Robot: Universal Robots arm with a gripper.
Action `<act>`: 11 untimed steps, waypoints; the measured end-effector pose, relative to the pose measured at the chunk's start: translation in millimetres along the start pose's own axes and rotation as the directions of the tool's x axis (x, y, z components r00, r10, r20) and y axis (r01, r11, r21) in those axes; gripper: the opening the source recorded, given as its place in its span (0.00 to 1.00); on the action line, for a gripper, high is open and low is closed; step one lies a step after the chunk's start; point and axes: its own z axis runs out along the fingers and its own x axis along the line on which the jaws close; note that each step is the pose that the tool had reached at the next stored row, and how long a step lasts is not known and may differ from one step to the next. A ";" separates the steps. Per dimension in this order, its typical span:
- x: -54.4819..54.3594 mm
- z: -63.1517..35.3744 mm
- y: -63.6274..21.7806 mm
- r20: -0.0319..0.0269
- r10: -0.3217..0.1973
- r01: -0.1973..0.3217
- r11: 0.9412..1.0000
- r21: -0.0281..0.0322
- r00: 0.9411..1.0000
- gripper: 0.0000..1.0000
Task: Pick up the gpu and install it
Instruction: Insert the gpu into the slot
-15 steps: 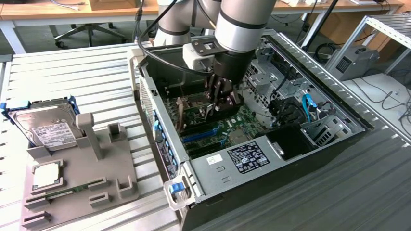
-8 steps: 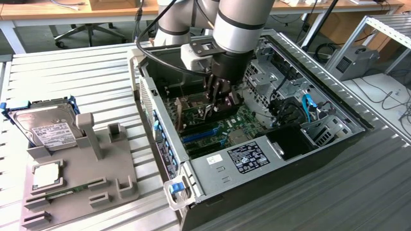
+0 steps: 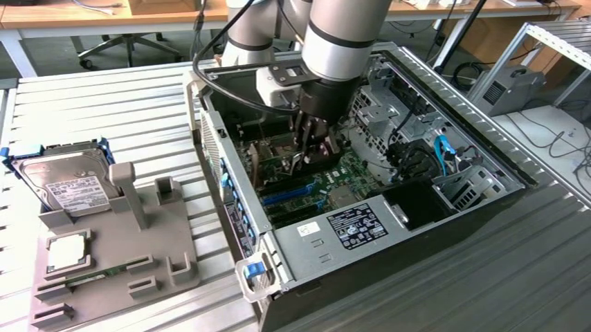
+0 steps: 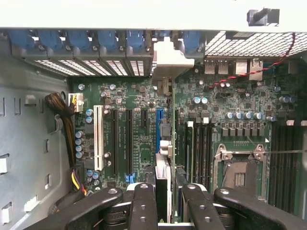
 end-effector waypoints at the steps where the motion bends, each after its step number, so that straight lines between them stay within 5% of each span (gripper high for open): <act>1: 0.0 1.1 0.4 -0.001 0.000 0.000 1.000 0.000 1.000 0.26; 6: 0.1 5.3 2.1 -0.010 0.000 0.000 1.000 0.000 1.000 0.26; 11: 0.2 7.2 5.0 -0.028 0.003 -0.003 1.000 0.000 1.000 0.26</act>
